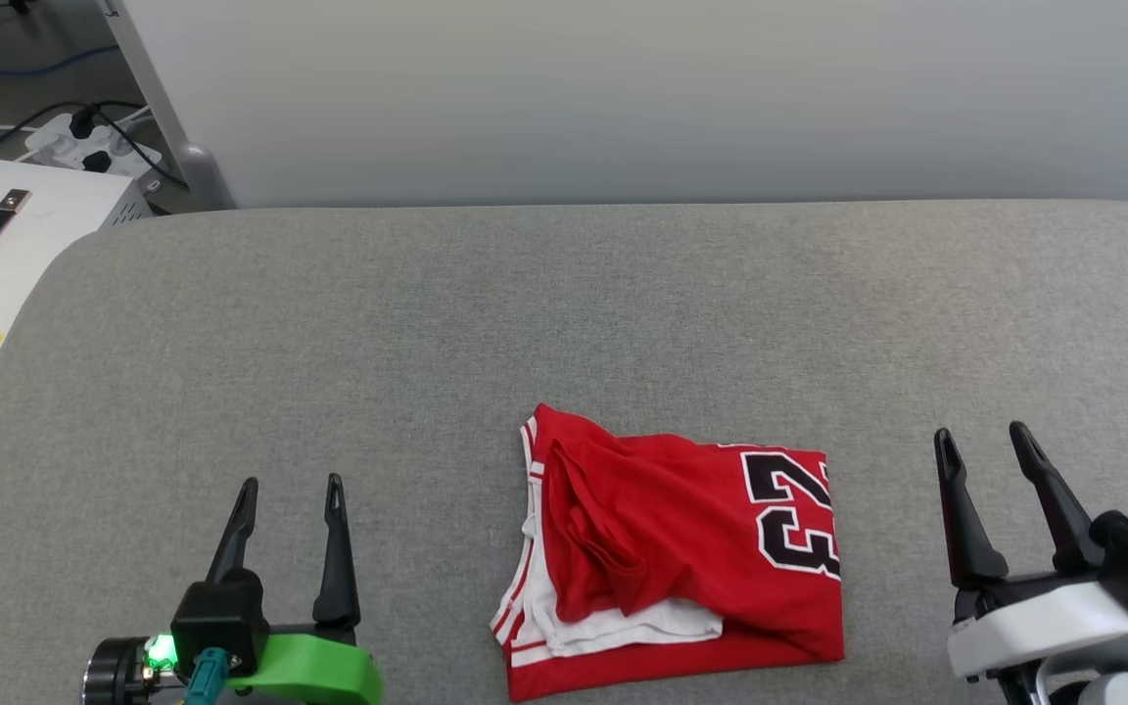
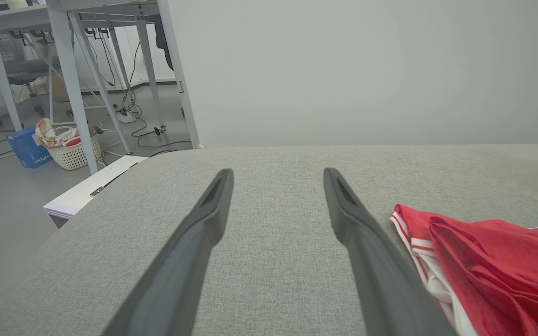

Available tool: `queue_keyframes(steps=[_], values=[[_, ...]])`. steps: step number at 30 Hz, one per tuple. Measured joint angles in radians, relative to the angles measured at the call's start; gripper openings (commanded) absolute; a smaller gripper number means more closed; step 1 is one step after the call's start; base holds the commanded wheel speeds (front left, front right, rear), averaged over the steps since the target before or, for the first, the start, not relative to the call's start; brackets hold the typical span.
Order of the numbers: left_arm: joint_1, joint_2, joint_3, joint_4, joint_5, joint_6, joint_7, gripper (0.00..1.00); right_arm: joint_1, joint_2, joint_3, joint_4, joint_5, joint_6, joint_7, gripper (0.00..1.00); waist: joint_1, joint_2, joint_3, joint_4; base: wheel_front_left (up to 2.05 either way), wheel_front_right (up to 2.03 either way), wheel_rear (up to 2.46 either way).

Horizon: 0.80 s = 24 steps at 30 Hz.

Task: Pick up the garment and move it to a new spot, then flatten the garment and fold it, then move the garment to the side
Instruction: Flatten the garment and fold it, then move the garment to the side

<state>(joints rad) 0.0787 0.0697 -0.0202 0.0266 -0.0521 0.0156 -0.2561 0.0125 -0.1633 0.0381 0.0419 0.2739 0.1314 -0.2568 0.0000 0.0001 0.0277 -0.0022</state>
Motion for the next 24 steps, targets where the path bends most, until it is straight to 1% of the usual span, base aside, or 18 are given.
queue_keyframes(steps=[8,17,21,24], values=[[0.007,-0.001,-0.019,0.002,0.001,-0.008,0.0,1.0,0.084,0.032,-0.023,-0.01,-0.008,0.0,0.0,1.0,0.0,0.0,-0.012,0.019,0.0,0.0,0.0],[0.013,-0.001,-0.017,0.012,0.001,-0.011,0.0,1.0,0.092,0.033,-0.019,-0.01,-0.018,0.0,0.0,1.0,0.0,0.0,-0.016,0.025,0.0,0.0,0.0],[0.013,-0.001,-0.014,0.012,0.001,-0.011,0.0,1.0,0.031,-0.006,-0.03,-0.036,0.005,0.0,0.002,1.0,0.0,0.0,-0.003,0.026,0.0,0.0,0.0],[0.011,-0.001,-0.01,0.012,0.001,-0.011,0.0,1.0,-0.068,-0.074,-0.033,-0.071,0.034,0.0,0.04,1.0,0.0,0.0,0.011,0.027,0.0,0.0,0.0]])
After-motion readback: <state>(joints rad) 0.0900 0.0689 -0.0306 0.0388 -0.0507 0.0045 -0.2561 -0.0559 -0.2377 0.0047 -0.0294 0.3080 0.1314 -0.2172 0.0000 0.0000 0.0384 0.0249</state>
